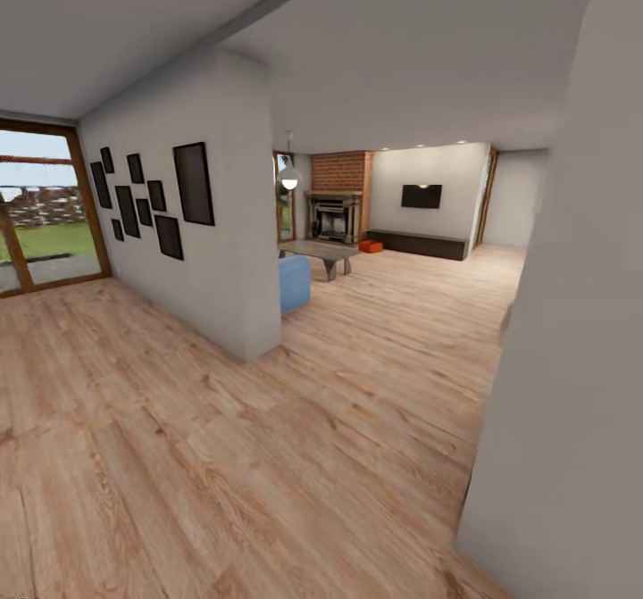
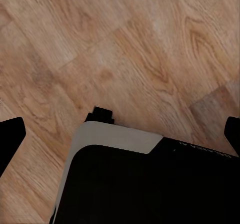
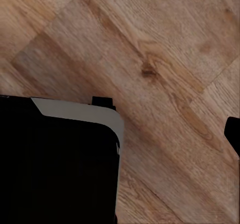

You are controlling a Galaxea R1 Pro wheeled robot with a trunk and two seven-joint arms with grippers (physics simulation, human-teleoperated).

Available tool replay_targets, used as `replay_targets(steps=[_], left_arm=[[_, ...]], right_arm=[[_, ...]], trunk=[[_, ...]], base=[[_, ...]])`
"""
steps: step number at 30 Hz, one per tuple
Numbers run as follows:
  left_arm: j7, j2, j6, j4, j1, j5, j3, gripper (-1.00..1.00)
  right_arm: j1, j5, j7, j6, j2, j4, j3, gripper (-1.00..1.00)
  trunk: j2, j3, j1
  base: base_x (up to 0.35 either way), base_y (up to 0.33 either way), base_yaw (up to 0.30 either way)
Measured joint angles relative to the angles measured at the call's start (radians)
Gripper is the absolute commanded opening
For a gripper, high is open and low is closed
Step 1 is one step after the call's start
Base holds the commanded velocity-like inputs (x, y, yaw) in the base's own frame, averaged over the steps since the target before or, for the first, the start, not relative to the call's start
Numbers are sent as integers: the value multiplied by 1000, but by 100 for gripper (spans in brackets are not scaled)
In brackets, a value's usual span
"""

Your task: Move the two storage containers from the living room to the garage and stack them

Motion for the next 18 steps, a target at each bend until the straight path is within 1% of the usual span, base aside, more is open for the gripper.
replay_targets(steps=[3, 6, 18], left_arm=[[0, 0, 0, 0, 0, 0, 0, 100], [0, 0, 0, 0, 0, 0, 0, 100], [0, -1, 0, 0, 0, -2, 0, 100]], right_arm=[[0, 0, 0, 0, 0, 0, 0, 100], [0, 0, 0, 0, -1, 0, 0, 100], [0, 0, 0, 2, -3, 0, 1, 100]], trunk=[[0, 0, 0], [0, 0, 0], [0, 0, 0]], base=[[323, 0, 266], [323, 0, 137], [323, 0, 14]])
